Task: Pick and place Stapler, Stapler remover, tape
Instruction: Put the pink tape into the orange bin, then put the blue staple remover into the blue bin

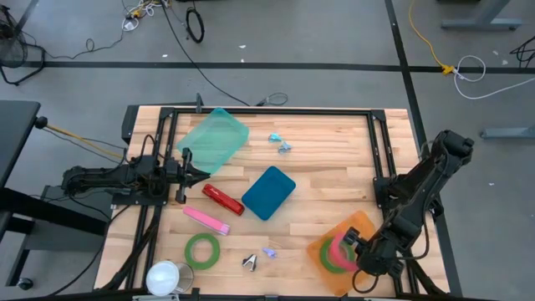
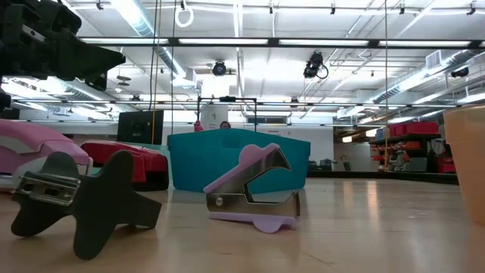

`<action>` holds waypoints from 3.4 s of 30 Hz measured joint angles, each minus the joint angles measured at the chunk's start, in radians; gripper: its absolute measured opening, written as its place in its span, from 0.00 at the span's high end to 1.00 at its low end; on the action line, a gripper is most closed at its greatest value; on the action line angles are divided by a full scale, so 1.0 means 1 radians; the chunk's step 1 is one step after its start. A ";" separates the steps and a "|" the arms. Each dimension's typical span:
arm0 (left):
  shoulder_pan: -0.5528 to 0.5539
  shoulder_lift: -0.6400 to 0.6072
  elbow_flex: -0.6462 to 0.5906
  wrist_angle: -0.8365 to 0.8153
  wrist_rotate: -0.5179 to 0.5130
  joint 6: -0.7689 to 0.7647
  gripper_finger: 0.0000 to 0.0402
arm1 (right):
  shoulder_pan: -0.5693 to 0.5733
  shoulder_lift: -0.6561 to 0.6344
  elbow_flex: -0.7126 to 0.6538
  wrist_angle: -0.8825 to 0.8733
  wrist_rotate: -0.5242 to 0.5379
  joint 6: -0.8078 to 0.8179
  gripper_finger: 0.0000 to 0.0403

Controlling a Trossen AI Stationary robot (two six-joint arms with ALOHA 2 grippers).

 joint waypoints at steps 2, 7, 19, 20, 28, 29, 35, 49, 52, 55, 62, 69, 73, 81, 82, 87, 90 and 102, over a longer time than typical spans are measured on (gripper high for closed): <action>0.000 0.000 0.000 0.000 0.000 0.000 0.93 | 0.000 0.023 0.000 0.021 -0.001 0.000 0.79; 0.000 0.000 0.000 0.000 0.000 0.000 0.93 | -0.001 0.092 0.001 0.036 0.001 0.001 0.79; 0.000 0.000 0.000 0.000 0.000 0.000 0.93 | -0.022 0.189 0.027 0.039 0.027 -0.019 0.79; 0.000 0.000 0.000 0.000 0.000 0.000 0.93 | -0.026 0.195 0.037 0.039 0.027 -0.029 0.79; 0.000 0.000 0.000 0.000 0.000 0.000 0.93 | -0.045 0.246 0.106 0.018 0.024 -0.043 0.79; 0.000 0.000 0.000 0.000 0.000 0.000 0.93 | -0.046 0.251 0.114 0.005 0.024 -0.037 0.79; 0.000 0.000 0.000 0.000 0.000 0.000 0.93 | -0.046 0.278 0.151 -0.060 0.025 -0.028 0.79; 0.000 0.000 0.000 -0.002 0.000 0.000 0.93 | -0.039 0.328 0.232 -0.138 0.035 -0.001 0.79; 0.000 0.000 0.000 -0.002 0.000 0.000 0.93 | -0.029 0.328 0.238 -0.144 0.035 0.020 0.79; 0.000 0.000 0.000 -0.002 0.000 0.000 0.93 | -0.018 0.328 0.240 -0.153 0.034 0.042 0.79; 0.000 0.000 0.000 -0.002 0.000 0.000 0.93 | -0.004 0.329 0.238 -0.129 0.034 0.040 0.79; 0.000 0.000 0.000 -0.002 0.000 0.000 0.93 | -0.004 0.377 0.232 -0.117 0.035 0.041 0.79; 0.000 0.000 0.000 -0.002 0.000 0.000 0.93 | -0.004 0.399 0.232 -0.119 0.038 0.040 0.79; 0.000 0.000 0.000 -0.002 0.000 0.000 0.93 | -0.004 0.400 0.232 -0.122 0.033 0.048 0.71; 0.000 0.000 0.000 -0.002 0.000 0.000 0.93 | -0.004 0.400 0.231 -0.123 0.033 0.049 0.69; 0.000 0.000 0.000 -0.002 0.000 0.000 0.93 | -0.004 0.400 0.231 -0.123 0.034 0.049 0.60; 0.000 0.000 0.000 -0.003 0.000 0.000 0.93 | -0.004 0.400 0.231 -0.123 0.034 0.049 0.55; 0.000 0.000 0.000 -0.003 0.000 0.000 0.93 | -0.029 0.273 0.230 -0.126 0.101 0.048 0.48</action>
